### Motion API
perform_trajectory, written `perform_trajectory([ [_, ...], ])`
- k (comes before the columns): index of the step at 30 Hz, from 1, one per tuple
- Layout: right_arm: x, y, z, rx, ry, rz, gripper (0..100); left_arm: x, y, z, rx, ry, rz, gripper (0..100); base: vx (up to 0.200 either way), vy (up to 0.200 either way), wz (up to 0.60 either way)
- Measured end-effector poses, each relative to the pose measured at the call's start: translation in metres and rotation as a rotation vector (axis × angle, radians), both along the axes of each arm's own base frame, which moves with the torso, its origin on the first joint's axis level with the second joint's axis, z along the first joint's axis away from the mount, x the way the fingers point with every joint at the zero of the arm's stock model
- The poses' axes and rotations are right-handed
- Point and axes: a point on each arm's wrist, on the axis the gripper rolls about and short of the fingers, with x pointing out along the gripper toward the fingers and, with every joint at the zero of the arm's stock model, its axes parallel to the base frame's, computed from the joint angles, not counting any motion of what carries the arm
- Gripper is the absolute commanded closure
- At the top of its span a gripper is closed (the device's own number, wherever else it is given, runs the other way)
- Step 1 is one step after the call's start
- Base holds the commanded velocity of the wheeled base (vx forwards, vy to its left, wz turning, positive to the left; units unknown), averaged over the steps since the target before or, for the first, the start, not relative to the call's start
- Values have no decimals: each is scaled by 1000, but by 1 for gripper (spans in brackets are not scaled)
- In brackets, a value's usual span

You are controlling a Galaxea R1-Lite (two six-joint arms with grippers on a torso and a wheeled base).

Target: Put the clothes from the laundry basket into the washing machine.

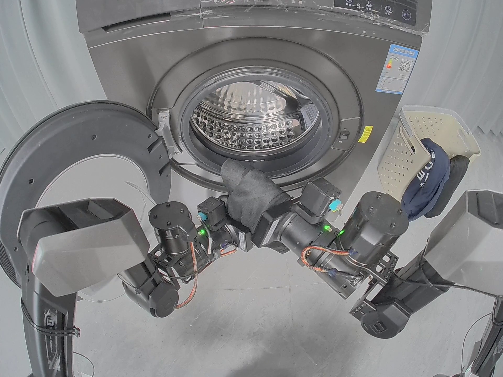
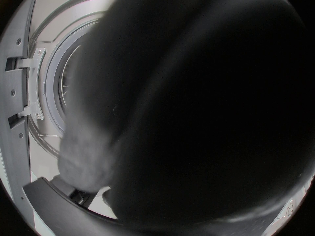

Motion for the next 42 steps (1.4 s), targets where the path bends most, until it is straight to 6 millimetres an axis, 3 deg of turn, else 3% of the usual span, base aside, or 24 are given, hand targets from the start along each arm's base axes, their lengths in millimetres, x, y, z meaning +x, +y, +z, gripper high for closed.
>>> perform_trajectory([
  [2, -2, 1, 0, 2, 2, 4, 100, 4, -1, -2, -3, -4, 8, 0, 0, 0, 0],
  [3, -3, 1, 1, 5, 2, 6, 100, 5, -2, -2, -5, -6, 11, 100, 0, 0, 0],
  [10, -4, 0, 2, 14, 5, 10, 100, 12, -8, -1, -25, -29, 11, 100, 0, 0, 0],
  [20, 14, -29, 2, 16, 23, -78, 100, 12, -5, 7, -69, -14, 58, 100, 0, 0, 0],
  [25, 29, -50, -3, 7, 42, -146, 100, 1, 4, 22, -118, 15, 82, 100, 0, 0, 0],
  [38, 47, -57, -33, -47, 104, -193, 100, -26, 16, 46, -168, 44, 68, 100, 0, 0, 0],
  [39, 48, -56, -34, -49, 106, -191, 0, -27, 16, 47, -168, 43, 66, 100, 0, 0, 0],
  [42, 46, -53, -35, -49, 106, -179, 0, -29, 16, 48, -168, 42, 65, 100, 0, 0, 0],
])
